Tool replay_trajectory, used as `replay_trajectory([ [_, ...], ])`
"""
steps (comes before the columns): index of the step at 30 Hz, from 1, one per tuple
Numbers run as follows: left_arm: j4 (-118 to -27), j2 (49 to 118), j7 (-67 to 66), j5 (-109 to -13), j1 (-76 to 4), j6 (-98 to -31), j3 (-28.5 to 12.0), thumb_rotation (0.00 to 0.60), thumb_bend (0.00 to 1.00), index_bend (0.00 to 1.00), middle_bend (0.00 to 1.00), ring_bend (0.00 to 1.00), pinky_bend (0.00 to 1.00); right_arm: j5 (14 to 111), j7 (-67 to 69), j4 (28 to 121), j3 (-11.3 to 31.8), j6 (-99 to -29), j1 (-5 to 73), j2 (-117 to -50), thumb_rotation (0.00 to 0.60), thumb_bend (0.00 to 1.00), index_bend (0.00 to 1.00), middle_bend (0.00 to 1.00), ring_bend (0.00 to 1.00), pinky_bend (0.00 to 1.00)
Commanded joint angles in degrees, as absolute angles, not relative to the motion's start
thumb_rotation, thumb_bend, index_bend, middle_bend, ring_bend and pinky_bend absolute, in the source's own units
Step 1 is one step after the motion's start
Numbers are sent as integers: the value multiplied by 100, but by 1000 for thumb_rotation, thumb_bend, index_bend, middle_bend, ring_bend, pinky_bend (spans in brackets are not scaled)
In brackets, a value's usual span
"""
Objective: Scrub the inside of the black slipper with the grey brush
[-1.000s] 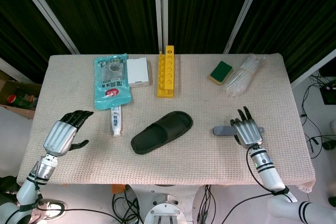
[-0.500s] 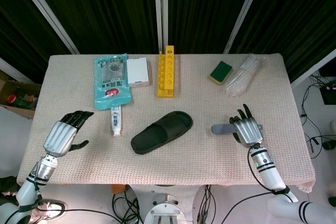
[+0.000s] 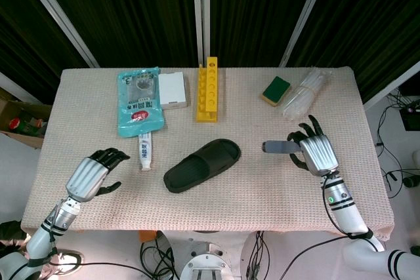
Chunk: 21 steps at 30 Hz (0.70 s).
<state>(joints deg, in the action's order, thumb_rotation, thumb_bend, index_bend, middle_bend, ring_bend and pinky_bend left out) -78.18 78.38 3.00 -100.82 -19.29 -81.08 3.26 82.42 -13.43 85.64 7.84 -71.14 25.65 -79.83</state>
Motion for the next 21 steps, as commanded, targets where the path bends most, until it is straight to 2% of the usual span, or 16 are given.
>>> replay_trajectory([
  [1,-7702,7957,319,-10293,-2050,-7972,470,600,368,322,341,289,425,8223,-1375,8816,946,-7148,2650,-7838,600,344,684,664,192,0],
  [11,-7641,8318,-206,-10769,-2519,-7572,516,600,508,322,346,292,407,7828,-1921,9779,1271,-6655,3040,-7390,600,344,685,659,192,0],
  [21,-7457,8887,-751,-10798,-2850,-6940,574,600,560,319,347,291,405,7154,-2804,10039,1440,-6242,3538,-7639,600,344,685,660,192,0],
])
